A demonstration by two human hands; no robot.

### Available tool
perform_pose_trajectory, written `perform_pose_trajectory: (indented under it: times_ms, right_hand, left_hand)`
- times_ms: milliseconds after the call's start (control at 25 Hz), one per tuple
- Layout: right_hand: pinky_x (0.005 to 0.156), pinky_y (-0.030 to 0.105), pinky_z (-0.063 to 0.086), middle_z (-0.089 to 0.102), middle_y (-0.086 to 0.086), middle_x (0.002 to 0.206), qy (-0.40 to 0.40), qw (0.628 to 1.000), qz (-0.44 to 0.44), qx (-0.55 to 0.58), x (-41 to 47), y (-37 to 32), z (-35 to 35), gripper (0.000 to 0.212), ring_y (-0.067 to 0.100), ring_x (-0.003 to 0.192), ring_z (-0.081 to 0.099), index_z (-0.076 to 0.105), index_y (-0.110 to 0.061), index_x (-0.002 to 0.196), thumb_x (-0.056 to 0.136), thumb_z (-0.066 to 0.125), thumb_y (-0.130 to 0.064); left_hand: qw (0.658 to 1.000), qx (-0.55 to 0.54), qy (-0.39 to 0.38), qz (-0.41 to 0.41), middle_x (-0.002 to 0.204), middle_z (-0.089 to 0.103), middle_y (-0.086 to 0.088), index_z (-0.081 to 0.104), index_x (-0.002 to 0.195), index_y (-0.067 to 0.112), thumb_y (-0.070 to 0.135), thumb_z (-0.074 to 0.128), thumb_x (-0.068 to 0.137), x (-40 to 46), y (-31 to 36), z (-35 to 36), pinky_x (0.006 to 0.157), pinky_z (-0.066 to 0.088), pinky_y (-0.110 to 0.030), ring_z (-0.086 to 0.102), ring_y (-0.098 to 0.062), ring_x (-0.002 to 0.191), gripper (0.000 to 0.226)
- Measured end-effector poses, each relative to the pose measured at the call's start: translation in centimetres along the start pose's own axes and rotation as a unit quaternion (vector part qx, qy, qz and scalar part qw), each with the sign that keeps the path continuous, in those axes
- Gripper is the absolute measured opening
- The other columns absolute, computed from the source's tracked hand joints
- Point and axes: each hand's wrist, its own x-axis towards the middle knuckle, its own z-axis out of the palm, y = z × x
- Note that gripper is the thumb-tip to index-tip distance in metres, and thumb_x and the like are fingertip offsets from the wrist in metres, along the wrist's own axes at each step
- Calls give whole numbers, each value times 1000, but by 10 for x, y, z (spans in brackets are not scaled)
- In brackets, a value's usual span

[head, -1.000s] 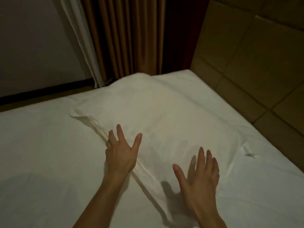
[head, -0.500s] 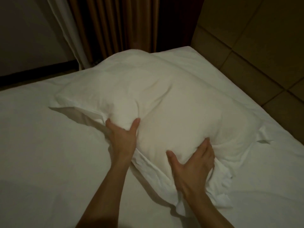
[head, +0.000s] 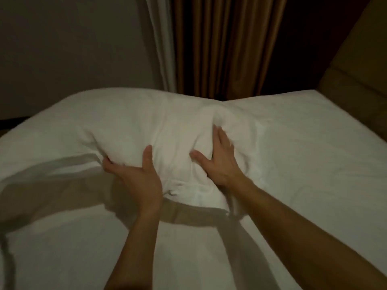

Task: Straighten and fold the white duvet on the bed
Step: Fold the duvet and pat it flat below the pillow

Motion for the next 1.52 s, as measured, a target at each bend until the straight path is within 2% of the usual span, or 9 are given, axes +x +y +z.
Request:
perform_pose_trajectory:
  times_ms: [80, 160, 320, 520, 720, 960, 1120, 1400, 1520]
  right_hand:
    - [121, 63, -4, -11, 0, 169, -71, 989, -28, -125, 3, -21, 32, 115, 24, 155, -8, -13, -31, 159, 71, 18, -98]
    - [119, 66, -6, -13, 0, 169, -96, 978, -21, -183, -16, -23, 51, 120, 26, 155, -10, -13, -29, 159, 66, 11, -101]
    - [124, 58, 1, -1, 4, 169, -59, 987, 2, -152, -68, -30, 38, 127, 24, 155, -1, -2, -21, 161, 65, 14, -102]
    - [122, 50, 25, 21, -1, 165, -106, 994, -12, 27, -165, -134, 29, 123, 20, 151, 19, 16, -24, 159, 65, 32, -102]
    - [125, 48, 16, 7, 3, 169, -196, 976, -17, 94, -260, -286, 47, 131, 21, 155, 7, 5, -19, 161, 63, 31, -101]
    - [124, 56, 11, 3, 7, 169, -235, 968, -32, 85, -343, -427, 142, 127, 26, 155, 2, 1, -14, 161, 72, 43, -93]
    - [122, 58, -7, -7, 8, 169, -202, 978, -45, -28, -375, -505, 212, 128, 24, 155, -12, -3, -11, 160, 68, 29, -95]
    - [122, 59, -7, -1, 7, 169, -236, 957, -127, -115, -404, -618, 352, 123, 25, 155, -5, 2, -14, 160, 72, 32, -95]
    - [121, 61, -6, 7, 9, 168, -185, 938, -187, -228, -412, -613, 405, 122, 26, 155, 1, 6, -14, 160, 72, 18, -98]
  left_hand:
    - [982, 140, -10, -128, 145, 40, -27, 5, 152, 6, 59, 69, 81, 8, -50, -29, 105, 39, -49, 46, -45, 127, 109]
    - [958, 207, -76, -181, 145, 39, -30, 2, 151, 7, 63, 62, 83, -2, -89, -55, 102, 39, -51, 47, -50, 124, 107]
    - [970, 198, -83, -118, 149, 32, -23, 19, 151, 9, 61, 60, 86, -3, -87, -89, 106, 38, -52, 40, -44, 131, 93]
    - [980, 198, -23, -18, 147, 30, -16, 24, 150, 8, 55, 56, 93, 14, 13, -180, 104, 38, -46, 40, -38, 131, 81]
    - [973, 228, 18, 40, 145, 38, -12, 32, 148, 13, 59, 50, 94, 29, 76, -348, 107, 40, -45, 44, -30, 129, 74]
    - [952, 298, 46, 50, 148, 38, -13, 29, 150, 16, 56, 47, 96, 82, 57, -564, 111, 34, -50, 38, -30, 134, 70]
    - [926, 374, 45, 7, 153, 34, -14, 24, 153, 13, 59, 47, 95, 128, 19, -682, 113, 26, -49, 32, -34, 139, 78]
    - [893, 446, 14, -67, 154, 31, -15, 25, 152, 14, 77, 44, 81, 198, -78, -819, 116, 20, -52, 27, -36, 142, 97]
    - [912, 340, -32, -228, 159, 24, -14, 7, 156, 19, 97, 47, 57, 225, -135, -862, 119, 17, -55, 23, -36, 145, 133]
